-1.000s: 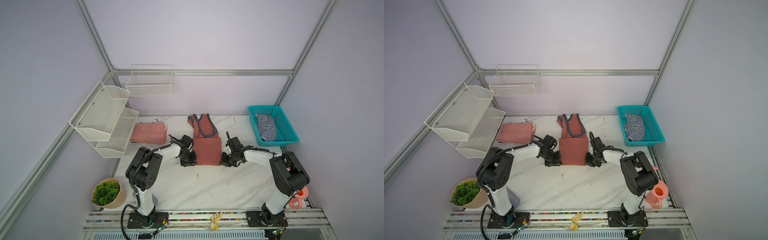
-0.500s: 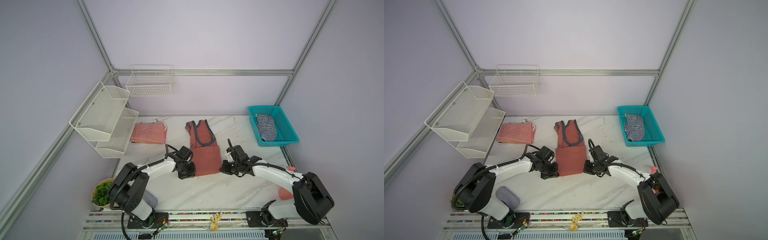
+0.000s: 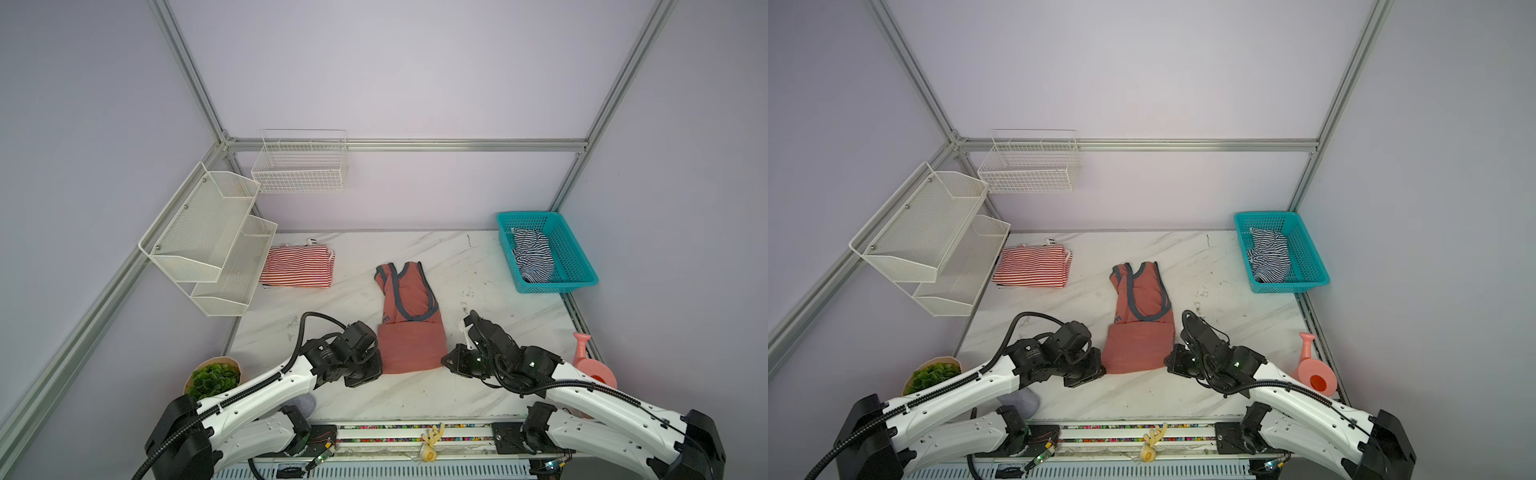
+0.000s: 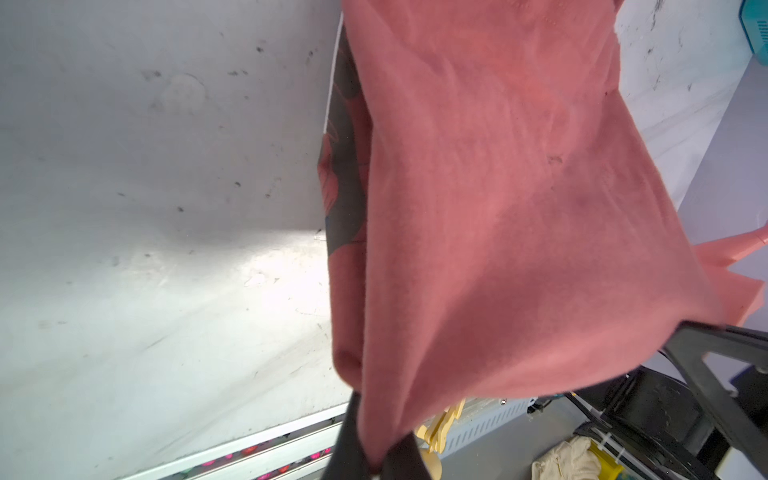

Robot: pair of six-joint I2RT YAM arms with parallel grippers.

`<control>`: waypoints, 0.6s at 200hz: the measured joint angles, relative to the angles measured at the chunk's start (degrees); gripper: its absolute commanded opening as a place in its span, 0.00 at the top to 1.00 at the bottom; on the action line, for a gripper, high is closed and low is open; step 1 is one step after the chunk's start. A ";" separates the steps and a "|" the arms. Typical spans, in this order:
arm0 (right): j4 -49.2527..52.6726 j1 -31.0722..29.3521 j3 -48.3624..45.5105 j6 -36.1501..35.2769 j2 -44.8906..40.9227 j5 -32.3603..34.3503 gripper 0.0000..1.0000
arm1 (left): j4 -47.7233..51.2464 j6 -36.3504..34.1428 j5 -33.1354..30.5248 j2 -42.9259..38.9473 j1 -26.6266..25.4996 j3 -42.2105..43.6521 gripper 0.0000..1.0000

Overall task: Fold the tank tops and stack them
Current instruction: 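Fold the gripped near edge over toward the straps with both grippers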

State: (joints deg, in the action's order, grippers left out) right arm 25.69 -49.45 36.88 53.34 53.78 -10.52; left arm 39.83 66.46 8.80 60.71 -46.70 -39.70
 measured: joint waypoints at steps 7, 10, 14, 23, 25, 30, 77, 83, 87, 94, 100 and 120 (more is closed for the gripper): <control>0.59 -0.07 2.45 -0.42 1.86 0.92 1.00 | 0.98 -0.02 -1.40 0.13 0.02 -1.29 1.00; 0.76 -0.07 3.34 -0.52 2.54 1.31 1.00 | 1.38 -0.04 -2.01 0.22 0.02 -1.90 1.00; 0.94 -0.07 4.61 -1.07 3.67 1.84 1.00 | 1.84 -0.11 -2.86 0.39 0.07 -2.67 1.00; 1.20 -0.02 7.21 -1.77 5.99 3.06 1.00 | 2.75 -0.63 -4.90 0.92 0.28 -4.72 1.00; 1.22 0.04 7.76 -2.08 6.56 3.39 1.00 | 2.89 -0.81 -5.22 1.05 0.37 -5.05 1.00; 1.53 0.24 9.16 -2.64 7.89 3.96 1.00 | 3.34 -1.22 -6.05 1.49 0.72 -6.25 1.00; 2.38 8.55 19.61 -9.81 18.93 4.59 1.00 | 4.28 -9.46 -8.07 10.97 10.01 -19.26 1.00; 2.38 10.16 20.96 -10.86 20.13 4.00 1.00 | 4.24 -10.64 -7.89 12.50 11.02 -21.03 1.00; 2.43 11.26 21.94 -11.78 21.07 3.50 1.00 | 4.17 -11.58 -7.80 13.55 11.65 -22.18 1.00; 2.43 12.92 23.78 -13.11 22.62 2.89 1.00 | 4.02 -12.90 -7.54 15.41 12.61 -24.28 1.00; 2.43 14.25 25.53 -14.32 24.20 2.34 1.00 | 4.00 -14.05 -7.41 17.14 13.40 -26.25 1.00; 2.34 17.94 32.37 -18.43 30.45 0.63 1.00 | 4.09 -17.79 -6.75 24.13 16.04 -33.81 1.00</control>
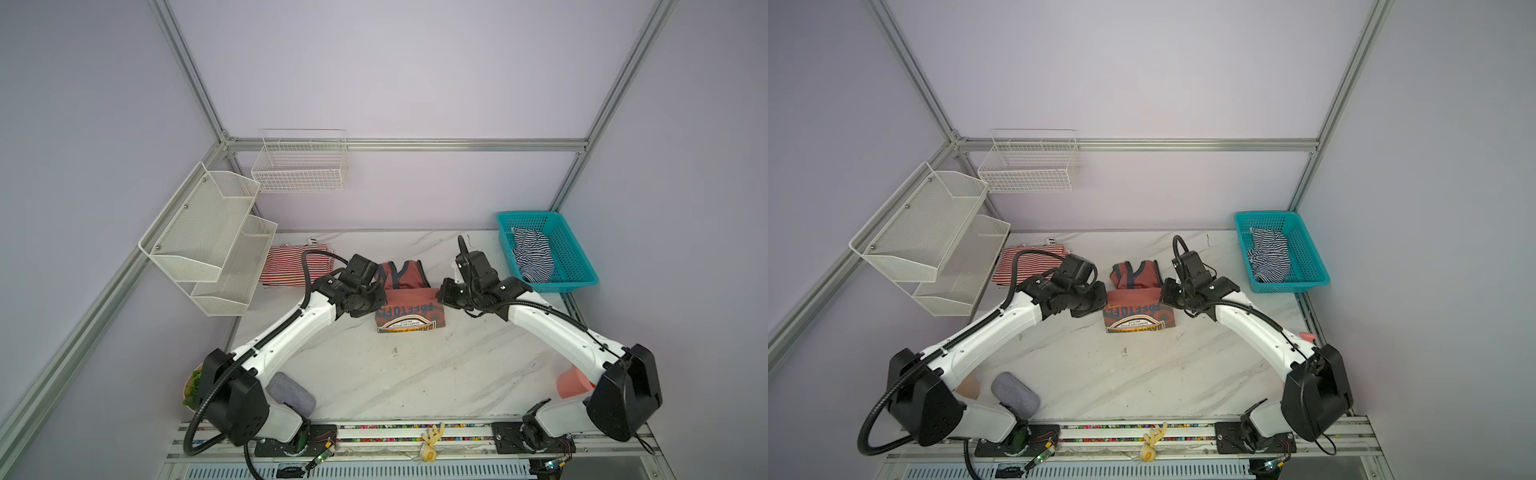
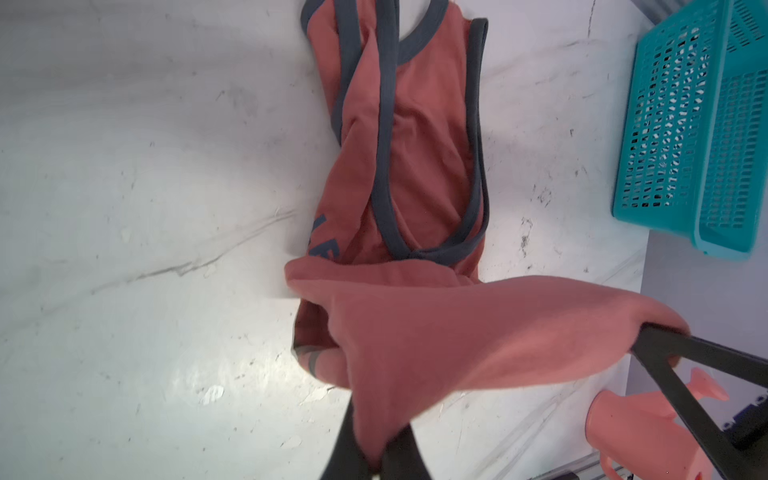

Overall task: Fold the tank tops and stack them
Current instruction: 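Fold the gripped near edge over toward the straps with both grippers, then grasp the folded tank top's sides with both grippers and lift it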

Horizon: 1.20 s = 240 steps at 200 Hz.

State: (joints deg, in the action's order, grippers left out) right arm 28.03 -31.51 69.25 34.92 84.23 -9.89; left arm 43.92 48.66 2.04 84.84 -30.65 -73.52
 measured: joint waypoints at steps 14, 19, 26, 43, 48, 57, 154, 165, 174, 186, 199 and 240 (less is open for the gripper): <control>-0.15 2.36 4.46 -2.58 4.61 -1.51 1.00 | -0.28 -1.79 0.50 4.79 1.92 -4.37 1.00; -0.17 3.26 6.14 -3.45 6.36 -1.97 1.00 | -0.33 -2.38 0.74 6.40 2.58 -5.77 1.00; -0.26 4.46 8.44 -4.50 8.98 -3.08 1.00 | -0.37 -3.21 1.01 8.61 3.41 -7.58 1.00; -0.42 6.97 13.99 -6.45 15.41 -5.57 1.00 | -0.28 -5.03 2.10 14.73 5.38 -12.87 1.00; -0.48 7.63 15.58 -6.99 17.44 -6.34 1.00 | -0.24 -5.51 2.43 16.81 6.01 -14.71 1.00; -0.48 8.81 18.56 -7.58 20.90 -7.54 1.00 | -0.07 -6.34 3.21 20.39 7.04 -18.10 1.00; -4.35 14.62 47.10 -9.79 53.18 -19.87 0.52 | 1.53 -8.76 5.84 45.35 15.21 -41.07 0.44; -5.75 15.23 47.10 -9.62 53.81 -20.28 0.43 | 0.20 -7.67 5.81 45.44 16.11 -41.13 0.35; -6.88 15.87 46.86 -9.20 53.90 -20.55 0.38 | -1.01 -7.43 5.75 45.44 16.74 -41.13 0.30; -8.59 16.59 46.34 -9.46 53.55 -20.74 0.33 | -2.62 -6.51 5.60 45.44 17.49 -41.13 0.29; -10.29 17.16 45.13 -9.68 52.78 -20.79 0.31 | -3.74 -6.21 5.42 45.42 17.90 -41.13 0.28; -11.78 17.97 39.28 -11.78 50.31 -22.45 0.27 | -6.14 -6.36 7.08 40.11 17.05 -35.32 0.28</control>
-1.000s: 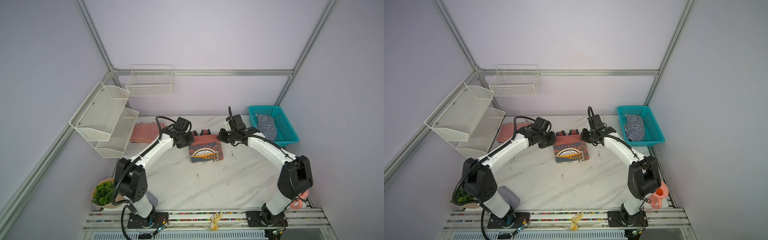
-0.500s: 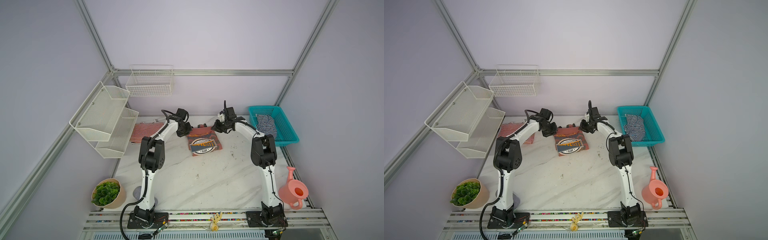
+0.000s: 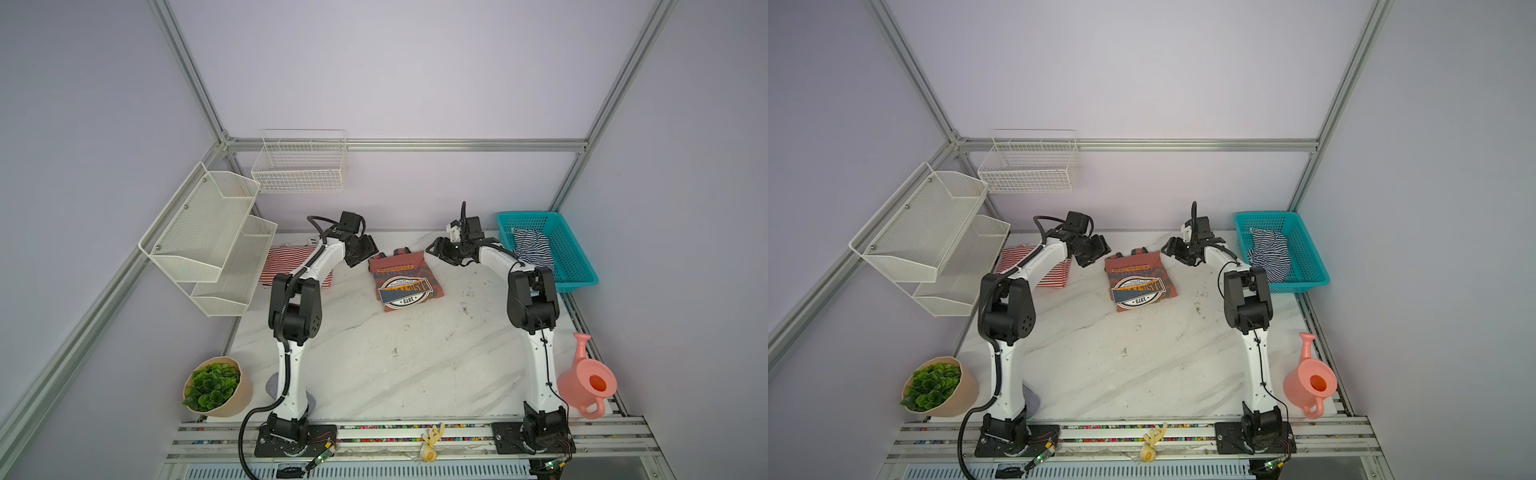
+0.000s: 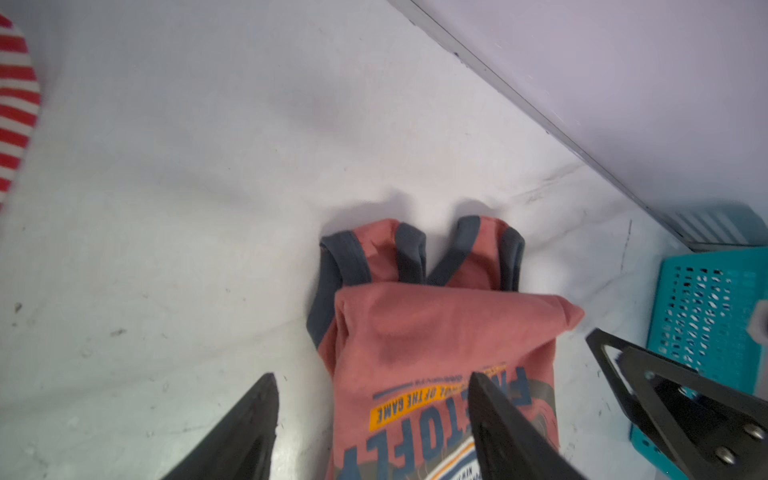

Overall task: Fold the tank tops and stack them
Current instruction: 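Grasp the folded tank top's sides with both grippers and lift it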

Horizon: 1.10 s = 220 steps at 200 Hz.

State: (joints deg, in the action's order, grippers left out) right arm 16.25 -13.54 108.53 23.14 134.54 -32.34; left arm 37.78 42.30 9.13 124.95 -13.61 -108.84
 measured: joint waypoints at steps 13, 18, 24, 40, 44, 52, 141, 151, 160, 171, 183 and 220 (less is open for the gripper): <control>-0.28 -0.02 -2.86 -1.16 -0.55 -1.07 0.28 | -0.24 -0.07 1.03 -2.99 -0.74 4.02 0.28; -0.35 -0.02 -4.07 -1.51 -0.74 -1.42 0.27 | -0.46 -0.07 1.36 -3.96 -1.11 5.55 0.27; -0.39 -0.02 -5.46 -1.92 -0.90 -1.75 0.28 | -0.79 -0.07 1.68 -4.81 -1.57 7.15 0.27; -1.57 -0.07 -8.20 -3.10 -1.60 -3.50 0.27 | -1.51 0.11 2.78 -5.81 -2.84 10.97 0.27; -1.90 -0.09 -8.83 -3.28 -1.97 -3.54 0.27 | -1.84 0.15 2.99 -5.81 -3.17 11.85 0.27; -1.92 -0.11 -9.97 -3.56 -2.73 -4.02 0.27 | -2.80 0.35 3.45 -5.81 -3.78 13.90 0.26; -3.96 -0.35 -15.76 -8.90 -4.68 -10.78 0.26 | -7.63 3.19 4.68 -4.52 -4.96 20.39 0.25; -4.59 -0.57 -16.41 -9.03 -4.72 -11.78 0.27 | -8.39 3.58 4.81 -4.31 -5.01 20.76 0.25; -5.44 -0.96 -16.96 -9.07 -4.72 -12.63 0.28 | -9.64 3.87 5.16 -4.22 -5.07 21.03 0.25; -6.34 -1.55 -17.53 -9.03 -4.72 -13.42 0.28 | -11.19 4.46 5.73 -4.00 -5.20 21.16 0.25; -7.63 -2.40 -18.27 -8.83 -4.70 -14.34 0.29 | -13.09 5.16 6.56 -3.63 -5.40 21.24 0.25; -13.18 -5.57 -20.98 -6.38 -4.35 -17.33 0.31 | -19.50 6.91 9.20 -2.01 -6.34 21.38 0.29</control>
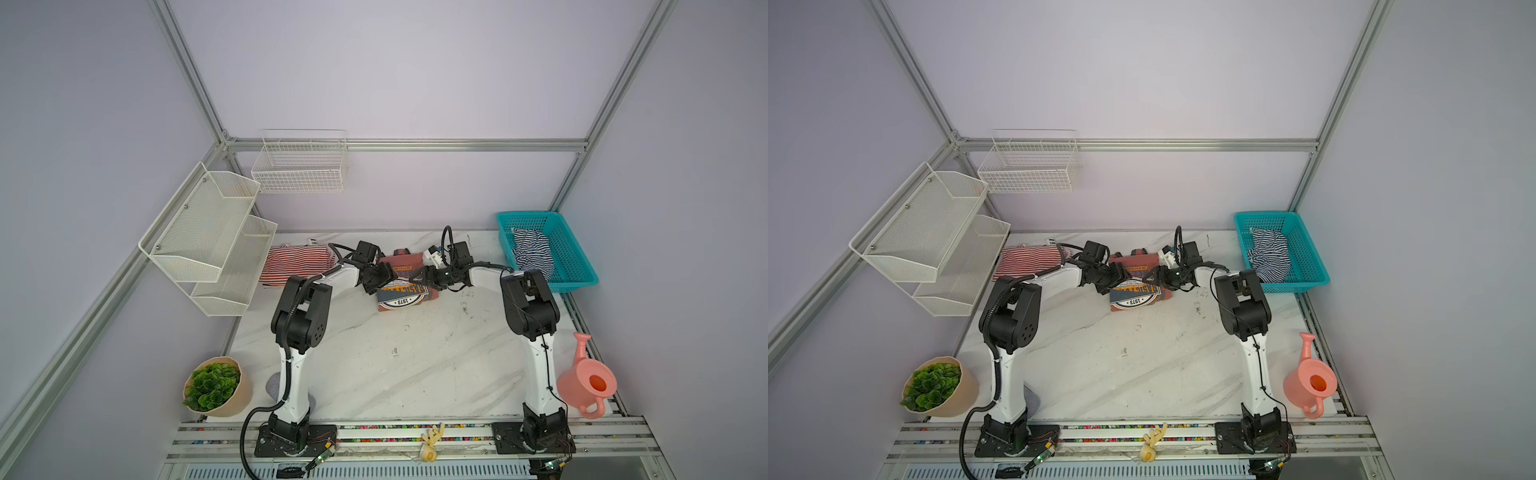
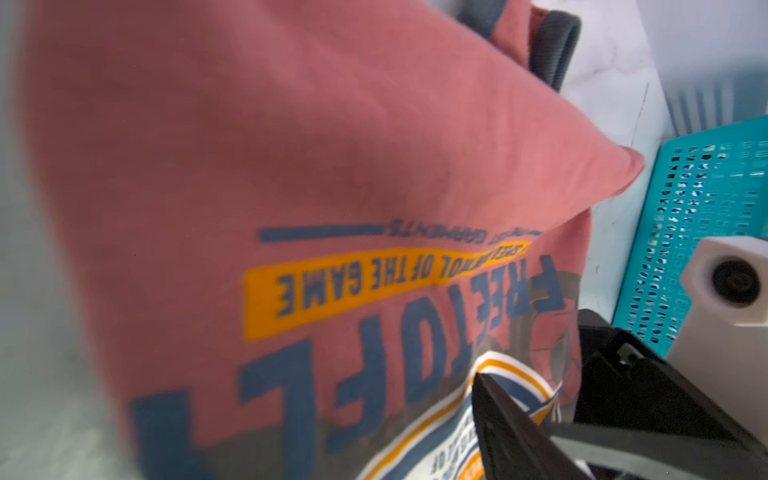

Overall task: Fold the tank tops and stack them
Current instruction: 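Grasp the folded tank top's sides with both grippers and lift it, then carry the tank top with the left gripper while the right gripper withdraws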

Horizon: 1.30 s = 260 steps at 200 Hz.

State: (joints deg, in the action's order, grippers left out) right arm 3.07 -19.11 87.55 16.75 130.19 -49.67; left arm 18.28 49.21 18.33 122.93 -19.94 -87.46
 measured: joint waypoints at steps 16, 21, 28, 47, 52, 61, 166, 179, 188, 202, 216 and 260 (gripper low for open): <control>-2.60 -0.81 -1.20 1.36 0.02 -0.79 0.32 | -1.99 0.70 0.39 0.59 -0.28 0.22 0.34; -3.37 -0.90 -1.53 1.88 0.02 -0.98 0.32 | -2.69 0.92 0.55 0.74 -0.35 0.39 0.35; -4.31 -0.94 -1.95 2.45 0.02 -1.20 0.33 | -3.85 1.16 0.79 0.87 -0.42 0.76 0.39; -6.23 -0.74 -2.54 4.04 0.33 -2.03 0.34 | -6.58 1.97 1.20 1.36 -0.46 1.86 0.55; -6.64 -0.74 -2.62 4.44 0.42 -2.19 0.35 | -7.02 2.29 1.31 1.55 -0.46 1.99 0.59; -7.26 -0.76 -2.62 4.98 0.61 -2.38 0.35 | -8.13 2.67 1.44 1.90 -0.46 2.29 0.69; -10.73 -0.42 -11.74 9.77 -6.51 2.99 0.29 | 5.51 -4.50 -3.96 3.02 -0.66 -6.40 1.00; -9.68 -0.13 -14.71 10.58 -9.68 6.51 0.29 | 11.61 -7.72 -5.77 3.78 -0.42 -11.34 1.00; -8.68 0.26 -16.74 11.10 -12.02 8.87 0.29 | 15.52 -10.19 -7.13 4.55 -0.13 -15.23 1.00; -7.28 0.81 -19.02 11.61 -15.21 11.80 0.29 | 20.61 -13.70 -8.90 5.68 0.42 -21.07 1.00; -6.49 1.14 -20.11 12.11 -17.75 13.99 0.29 | 24.61 -16.96 -10.67 6.47 0.96 -25.66 1.00; -6.51 1.38 -20.35 12.74 -21.35 16.39 0.29 | 33.99 -26.40 -16.70 7.04 2.73 -33.48 1.00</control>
State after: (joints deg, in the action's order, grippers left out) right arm -3.44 -17.74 67.20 29.50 108.84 -33.28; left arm 52.27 22.81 1.63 129.97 -17.21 -120.95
